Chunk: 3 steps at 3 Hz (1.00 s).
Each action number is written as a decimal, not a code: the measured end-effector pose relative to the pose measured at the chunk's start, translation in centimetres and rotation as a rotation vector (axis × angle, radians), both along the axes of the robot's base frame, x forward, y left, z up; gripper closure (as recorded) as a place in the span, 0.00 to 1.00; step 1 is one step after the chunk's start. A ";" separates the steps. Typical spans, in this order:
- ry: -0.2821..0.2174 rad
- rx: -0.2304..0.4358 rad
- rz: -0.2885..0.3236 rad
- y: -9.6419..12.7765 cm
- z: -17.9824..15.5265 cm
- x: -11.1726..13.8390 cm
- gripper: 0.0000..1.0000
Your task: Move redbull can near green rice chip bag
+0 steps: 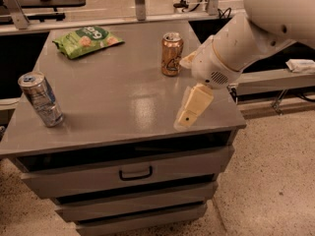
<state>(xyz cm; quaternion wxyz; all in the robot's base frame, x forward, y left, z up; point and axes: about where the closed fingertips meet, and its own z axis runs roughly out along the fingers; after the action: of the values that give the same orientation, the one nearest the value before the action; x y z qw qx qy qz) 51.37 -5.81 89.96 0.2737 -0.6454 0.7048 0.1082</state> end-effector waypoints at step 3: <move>-0.042 0.242 0.059 9.9 -0.6 4.2 0.00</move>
Offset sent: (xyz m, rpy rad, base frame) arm 0.0438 0.0795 -0.0143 0.2633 -0.0454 -0.0117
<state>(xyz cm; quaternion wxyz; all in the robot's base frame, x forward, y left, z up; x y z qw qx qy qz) 55.57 4.12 89.38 0.3610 -0.6304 0.6613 0.1868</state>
